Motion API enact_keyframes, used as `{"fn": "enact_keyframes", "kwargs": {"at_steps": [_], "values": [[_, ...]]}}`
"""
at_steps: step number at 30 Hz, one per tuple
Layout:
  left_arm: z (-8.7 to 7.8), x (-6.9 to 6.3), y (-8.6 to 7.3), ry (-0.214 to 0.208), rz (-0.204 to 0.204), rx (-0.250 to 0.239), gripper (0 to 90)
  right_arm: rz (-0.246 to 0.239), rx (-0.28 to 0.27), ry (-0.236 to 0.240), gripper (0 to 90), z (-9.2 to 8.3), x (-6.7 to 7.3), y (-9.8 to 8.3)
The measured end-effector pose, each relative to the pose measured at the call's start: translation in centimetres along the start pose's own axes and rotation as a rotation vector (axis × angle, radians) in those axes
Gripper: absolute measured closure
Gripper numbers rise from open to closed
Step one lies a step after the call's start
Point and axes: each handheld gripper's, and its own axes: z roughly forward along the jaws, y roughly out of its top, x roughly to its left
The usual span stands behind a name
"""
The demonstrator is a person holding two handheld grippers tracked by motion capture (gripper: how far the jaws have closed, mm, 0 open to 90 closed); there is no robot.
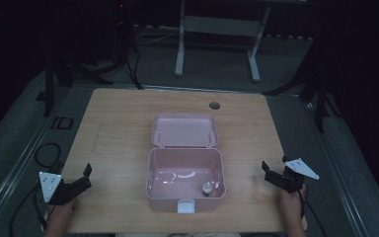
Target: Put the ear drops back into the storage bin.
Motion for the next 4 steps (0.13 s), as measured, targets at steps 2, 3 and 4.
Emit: {"fn": "enact_keyframes", "kwargs": {"at_steps": [2,3,4], "values": [[0.01,0.01,0.01,0.000,-0.001,0.001,2.4,-0.001,0.005,0.000,12.6,0.05,0.04,-0.01],[0.01,0.01,0.01,0.000,-0.001,0.001,2.4,-0.001,0.005,0.000,12.6,0.05,0.04,-0.01],[0.01,0.01,0.01,-0.001,0.000,0.001,2.4,-0.005,0.009,0.002,12.6,0.09,0.05,-0.03]]}}
